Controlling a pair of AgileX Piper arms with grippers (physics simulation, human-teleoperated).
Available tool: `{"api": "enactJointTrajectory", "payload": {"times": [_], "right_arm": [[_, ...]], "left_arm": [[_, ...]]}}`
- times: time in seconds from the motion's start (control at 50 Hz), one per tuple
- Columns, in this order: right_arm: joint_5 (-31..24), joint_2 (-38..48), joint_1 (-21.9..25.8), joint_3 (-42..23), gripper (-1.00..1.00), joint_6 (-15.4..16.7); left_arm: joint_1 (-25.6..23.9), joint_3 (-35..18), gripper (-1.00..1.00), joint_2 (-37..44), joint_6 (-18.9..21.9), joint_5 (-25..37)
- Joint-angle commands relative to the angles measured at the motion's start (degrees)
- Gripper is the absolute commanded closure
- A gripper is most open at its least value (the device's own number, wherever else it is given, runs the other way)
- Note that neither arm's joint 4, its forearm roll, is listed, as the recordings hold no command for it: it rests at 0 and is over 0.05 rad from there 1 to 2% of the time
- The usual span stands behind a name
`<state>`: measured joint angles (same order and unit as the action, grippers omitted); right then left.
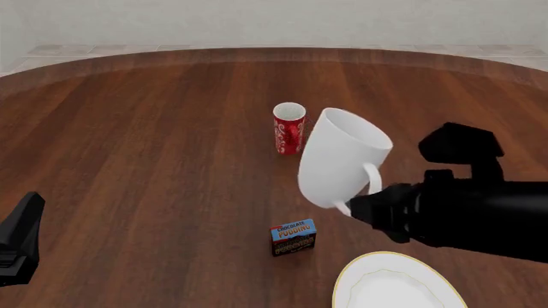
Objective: Put the white mug on the plate.
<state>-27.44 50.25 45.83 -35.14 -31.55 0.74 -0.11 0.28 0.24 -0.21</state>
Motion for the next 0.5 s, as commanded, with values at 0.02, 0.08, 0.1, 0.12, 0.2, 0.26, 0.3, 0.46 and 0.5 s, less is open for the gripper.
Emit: {"api": "enactJointTrajectory", "payload": {"times": [0.02, 0.08, 0.1, 0.12, 0.2, 0.26, 0.3, 0.46, 0.5], "right_arm": [[-2.3, -4.0, 0.3, 2.3, 1.0, -0.3], [-2.7, -5.0, 0.7, 3.5, 1.0, -0.7], [-2.7, -5.0, 0.7, 3.5, 1.0, -0.7], [-2.8, -5.5, 0.9, 4.2, 1.0, -0.8], [-3.6, -6.5, 0.8, 4.8, 1.0, -0.7], [-4.5, -7.5, 0.6, 4.9, 1.0, -0.4], [-4.9, -8.0, 0.5, 5.0, 1.0, -0.4], [-6.1, -11.2, 1.1, 7.3, 1.0, -0.7], [-6.6, -12.2, 1.1, 7.8, 1.0, -0.8]], "left_arm": [[0.0, 0.0, -1.0, 0.0, 0.0, 0.0], [0.0, 0.0, -1.0, 0.0, 0.0, 0.0], [0.0, 0.0, -1.0, 0.0, 0.0, 0.0], [0.0, 0.0, -1.0, 0.0, 0.0, 0.0], [0.0, 0.0, -1.0, 0.0, 0.0, 0.0], [0.0, 0.0, -1.0, 0.0, 0.0, 0.0], [0.0, 0.0, -1.0, 0.0, 0.0, 0.0], [0.0, 0.0, -1.0, 0.0, 0.0, 0.0], [0.0, 0.0, -1.0, 0.0, 0.0, 0.0]]}}
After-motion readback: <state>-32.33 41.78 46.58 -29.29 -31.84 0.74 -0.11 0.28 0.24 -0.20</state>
